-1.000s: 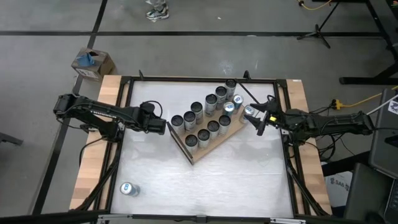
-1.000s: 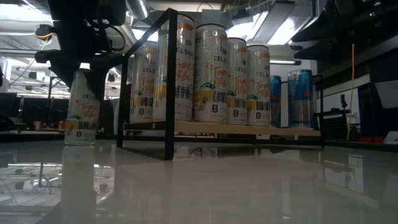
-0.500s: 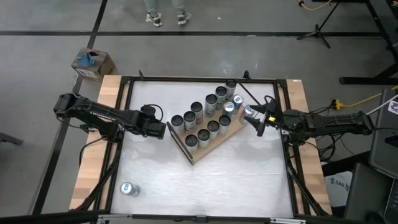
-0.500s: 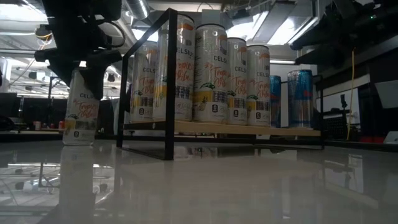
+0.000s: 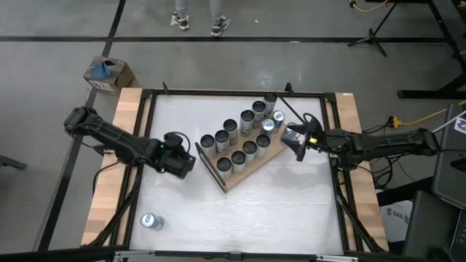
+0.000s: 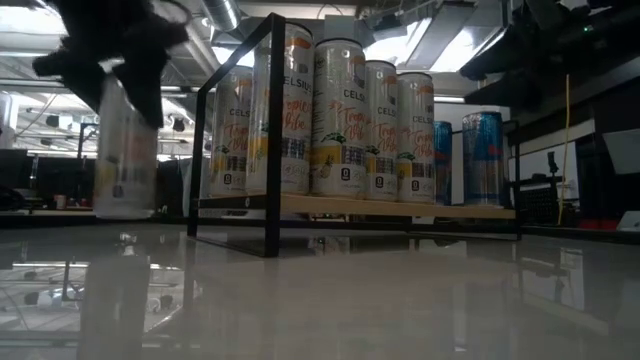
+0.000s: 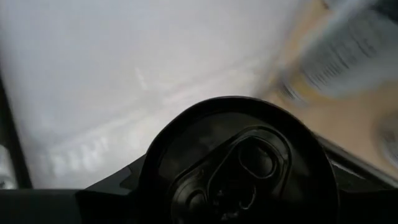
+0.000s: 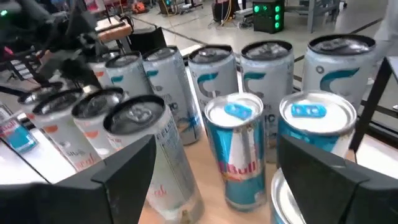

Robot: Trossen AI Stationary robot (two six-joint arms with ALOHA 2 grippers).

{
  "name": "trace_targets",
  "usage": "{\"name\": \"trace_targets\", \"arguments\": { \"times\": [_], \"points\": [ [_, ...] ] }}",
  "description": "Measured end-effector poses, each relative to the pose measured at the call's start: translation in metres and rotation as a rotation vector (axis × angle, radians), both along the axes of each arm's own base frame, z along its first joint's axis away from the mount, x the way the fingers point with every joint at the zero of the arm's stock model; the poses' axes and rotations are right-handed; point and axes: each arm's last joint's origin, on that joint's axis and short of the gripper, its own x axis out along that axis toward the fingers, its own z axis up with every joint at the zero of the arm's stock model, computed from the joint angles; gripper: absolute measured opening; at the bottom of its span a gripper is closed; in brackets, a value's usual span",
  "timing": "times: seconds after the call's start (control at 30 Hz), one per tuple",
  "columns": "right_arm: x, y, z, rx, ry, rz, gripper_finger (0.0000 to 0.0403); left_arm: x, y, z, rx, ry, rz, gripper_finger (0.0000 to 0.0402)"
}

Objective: Place canned beverage on shelf
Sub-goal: Put the white yellow soda can on the shelf

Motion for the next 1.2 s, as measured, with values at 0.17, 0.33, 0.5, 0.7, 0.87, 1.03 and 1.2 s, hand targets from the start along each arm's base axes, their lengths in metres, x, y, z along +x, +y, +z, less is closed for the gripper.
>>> {"name": "trace_targets", "arguments": {
  "times": [0.17, 0.33, 0.5, 0.7, 0.87, 1.03, 1.2],
  "points": [
    [0.003, 0.0, 0.0, 0.0, -0.002, 0.001, 0.0324, -0.003, -0.026, 0.013, -0.114, -0.046, -0.05, 0.0243],
    [0.003, 0.0, 0.0, 0.0, -0.006, 0.0, 0.0324, -0.004, -0.049, 0.024, -0.201, -0.166, -0.065, 0.0243],
    [0.003, 0.0, 0.0, 0.0, -0.007, 0.0, 0.0324, 0.005, -0.071, 0.019, -0.229, -0.242, -0.116, 0.0243],
    [0.003, 0.0, 0.0, 0.0, -0.006, 0.0, 0.0324, 0.022, -0.087, -0.003, -0.205, -0.228, -0.133, 0.0243],
    [0.003, 0.0, 0.0, 0.0, -0.006, 0.001, 0.0324, 0.032, -0.094, -0.015, -0.189, -0.214, -0.133, 0.0243],
    [0.004, 0.002, 0.0, 0.012, -0.004, 0.046, 0.0324, 0.043, -0.102, -0.012, -0.182, -0.233, -0.132, 0.0243],
    [0.004, 0.003, -0.001, 0.022, -0.004, 0.088, 0.0324, 0.061, -0.114, 0.001, -0.172, -0.257, -0.19, 0.0243]
  ]
}}
